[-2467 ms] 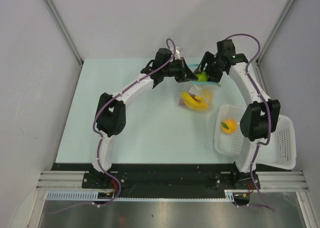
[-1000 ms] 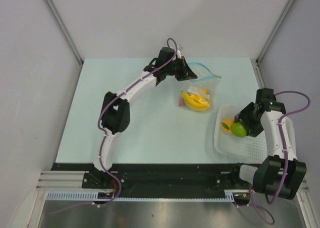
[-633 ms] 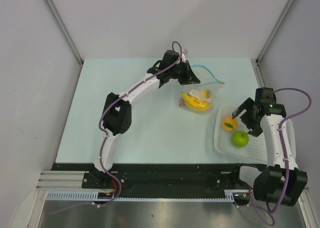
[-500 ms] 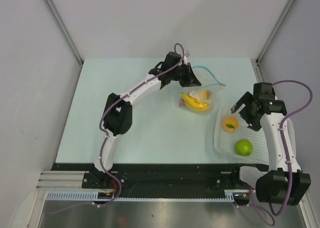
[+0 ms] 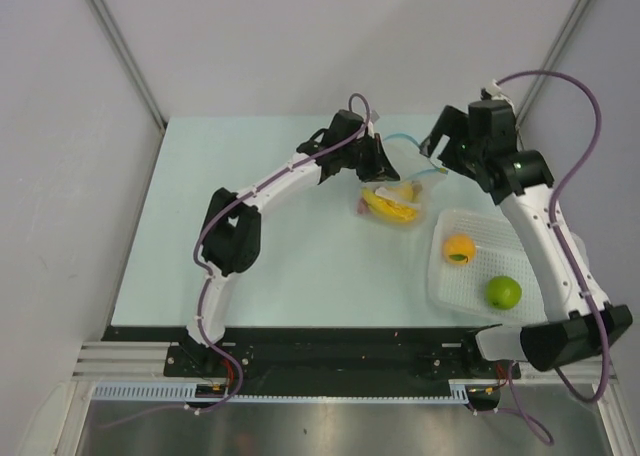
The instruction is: Open the zip-top bag and remove the fake food
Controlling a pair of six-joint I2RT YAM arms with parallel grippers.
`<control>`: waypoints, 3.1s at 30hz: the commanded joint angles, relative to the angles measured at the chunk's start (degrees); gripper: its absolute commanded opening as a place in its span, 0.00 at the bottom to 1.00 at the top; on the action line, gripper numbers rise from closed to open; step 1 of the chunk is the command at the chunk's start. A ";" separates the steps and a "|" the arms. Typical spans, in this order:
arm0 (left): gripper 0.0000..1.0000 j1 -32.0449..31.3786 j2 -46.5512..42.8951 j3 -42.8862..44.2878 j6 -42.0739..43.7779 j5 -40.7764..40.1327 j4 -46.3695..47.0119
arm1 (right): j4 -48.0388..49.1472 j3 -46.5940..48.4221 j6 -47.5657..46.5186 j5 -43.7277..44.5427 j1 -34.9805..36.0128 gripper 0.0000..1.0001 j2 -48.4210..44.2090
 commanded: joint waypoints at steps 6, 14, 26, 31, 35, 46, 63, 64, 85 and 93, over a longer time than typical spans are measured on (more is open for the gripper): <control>0.00 -0.94 -6.26 -4.75 0.03 -1.09 3.45 | 2.58 22.18 -4.08 1.27 7.16 0.81 20.15; 0.00 -1.03 -8.54 -9.40 -1.64 -1.27 5.11 | -3.57 33.96 -2.94 -3.57 8.30 0.61 33.17; 0.00 -1.11 -10.48 -11.35 -1.55 -1.71 5.20 | -18.78 41.82 -0.30 -0.06 8.65 0.37 41.28; 0.00 -1.03 -9.96 -10.56 -0.76 -1.53 4.24 | -10.26 28.45 -2.76 3.46 8.92 0.37 32.57; 0.00 -1.03 -9.95 -9.94 -0.41 -1.44 3.63 | -7.72 21.17 -2.16 1.20 7.87 0.37 30.46; 0.00 -1.11 -10.66 -12.84 -2.61 -1.27 5.20 | -7.27 23.69 -2.41 -1.29 6.28 0.45 40.12; 0.00 -1.11 -8.38 -12.66 -1.91 -1.53 4.77 | -10.25 21.76 -2.94 0.12 6.19 0.85 46.63; 0.00 -1.11 -8.37 -12.58 -1.90 -1.44 4.76 | -10.26 20.71 -2.85 0.29 6.28 0.85 46.54; 0.00 -1.11 -7.40 -11.87 -2.26 -1.79 4.85 | -4.19 19.20 -5.05 -0.06 7.25 0.40 41.54; 0.00 -1.20 -7.84 -12.05 -2.34 -2.06 5.03 | -11.12 31.67 -2.85 0.91 8.04 0.15 41.88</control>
